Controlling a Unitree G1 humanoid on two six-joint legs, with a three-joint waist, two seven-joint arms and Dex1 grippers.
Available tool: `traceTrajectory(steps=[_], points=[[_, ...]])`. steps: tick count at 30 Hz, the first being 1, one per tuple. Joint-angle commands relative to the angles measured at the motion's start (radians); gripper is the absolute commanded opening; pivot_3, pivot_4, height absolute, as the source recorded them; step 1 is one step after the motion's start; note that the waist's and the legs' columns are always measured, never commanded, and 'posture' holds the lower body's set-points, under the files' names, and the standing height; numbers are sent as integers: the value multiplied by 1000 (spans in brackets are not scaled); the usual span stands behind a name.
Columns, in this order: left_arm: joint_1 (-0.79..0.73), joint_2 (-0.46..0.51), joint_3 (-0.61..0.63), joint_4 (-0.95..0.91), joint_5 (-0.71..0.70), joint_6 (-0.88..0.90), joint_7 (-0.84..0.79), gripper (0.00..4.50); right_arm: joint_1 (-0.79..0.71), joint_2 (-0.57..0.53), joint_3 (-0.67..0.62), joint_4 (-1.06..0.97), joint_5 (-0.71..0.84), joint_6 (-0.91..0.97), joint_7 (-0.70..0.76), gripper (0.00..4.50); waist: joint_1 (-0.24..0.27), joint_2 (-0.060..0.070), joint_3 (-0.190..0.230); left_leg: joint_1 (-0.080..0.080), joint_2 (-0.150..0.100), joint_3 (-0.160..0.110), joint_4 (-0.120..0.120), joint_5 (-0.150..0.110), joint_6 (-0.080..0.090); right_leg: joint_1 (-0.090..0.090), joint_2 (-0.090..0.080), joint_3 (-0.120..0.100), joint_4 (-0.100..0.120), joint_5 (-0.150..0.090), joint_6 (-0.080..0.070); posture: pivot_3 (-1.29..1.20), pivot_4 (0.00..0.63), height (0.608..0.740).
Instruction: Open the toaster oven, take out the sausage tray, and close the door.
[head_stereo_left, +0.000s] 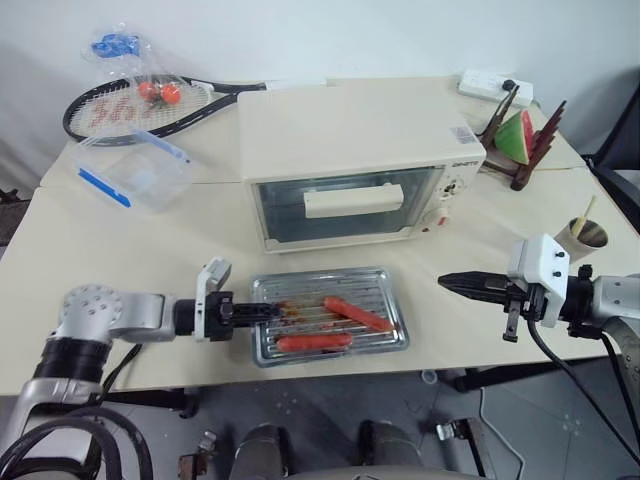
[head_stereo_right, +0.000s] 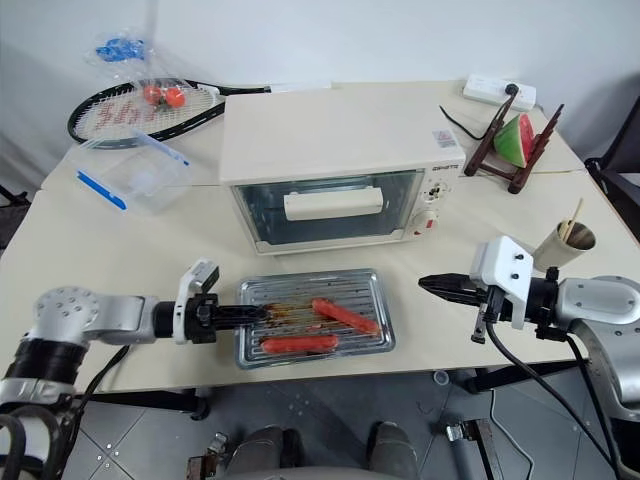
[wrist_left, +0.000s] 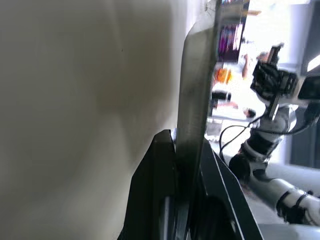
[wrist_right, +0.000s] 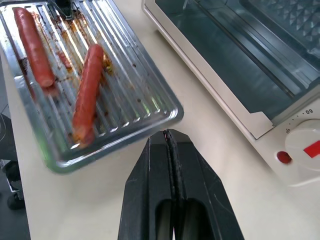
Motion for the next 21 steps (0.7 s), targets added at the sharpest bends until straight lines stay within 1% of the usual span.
traceTrajectory(steps=[1, 7, 9, 10, 13, 14, 15, 17, 21], points=[[-76, -64, -20, 54, 133, 12, -85, 0, 8, -20, -44, -43, 23, 2, -12, 46, 10, 0, 0, 0, 0, 0, 0, 0, 0, 0, 0, 0, 0, 0, 0, 0, 150, 740], [-162, -156, -3, 157, 323, 25, -161, 0, 19, -19, -48, -61, 25, 10, -32, 46, 29, 0, 0, 0, -1, -1, 2, 1, 1, 2, 0, 0, -1, 1, 1, 0, 150, 740], [-174, -176, -16, 156, 378, 33, -191, 656, 20, -20, -51, -59, 25, 8, -35, 0, 33, 0, 0, 0, -1, -1, 2, 1, 2, 3, 0, 0, -2, 1, 2, 0, 150, 740], [-183, -190, -19, 167, 402, 42, -195, 834, 22, -21, -54, -55, 24, 5, -34, 0, 34, 0, 0, 0, -1, -2, 2, 1, 2, 3, 0, 1, -2, 1, 2, 0, 150, 740], [-198, -223, -17, 197, 473, 50, -201, 1646, 24, -20, -58, -54, 19, 0, -39, 0, 40, 0, 0, 0, -1, -2, 2, 1, 2, 3, 0, 1, -2, 1, 2, 0, 150, 740], [-197, -229, -23, 190, 489, 63, -215, 1968, 21, -17, -58, -54, 19, 0, -44, 0, 43, 0, 0, 0, -1, -2, 2, 1, 2, 3, 0, 1, -1, 1, 2, 0, 150, 740], [-193, -234, -32, 174, 504, 75, -230, 2185, 19, -15, -59, -54, 21, 3, -49, 0, 45, 0, 0, 0, -1, -2, 2, 1, 2, 3, 0, 1, -1, 1, 2, 0, 150, 740], [-189, -252, -39, 164, 546, 78, -235, 2823, 16, -13, -59, -57, 25, 6, -53, 0, 45, -1, 0, 0, -1, -2, 2, 2, 2, 3, 0, 1, -1, 1, 2, 0, 150, 740], [-195, -268, -2, 167, 601, 78, -242, 3885, 20, -15, -59, -60, 26, 4, -55, 0, 48, -1, -2, 0, -1, -3, 3, 2, 2, 5, 0, 0, -2, 1, 2, 0, 150, 740]])
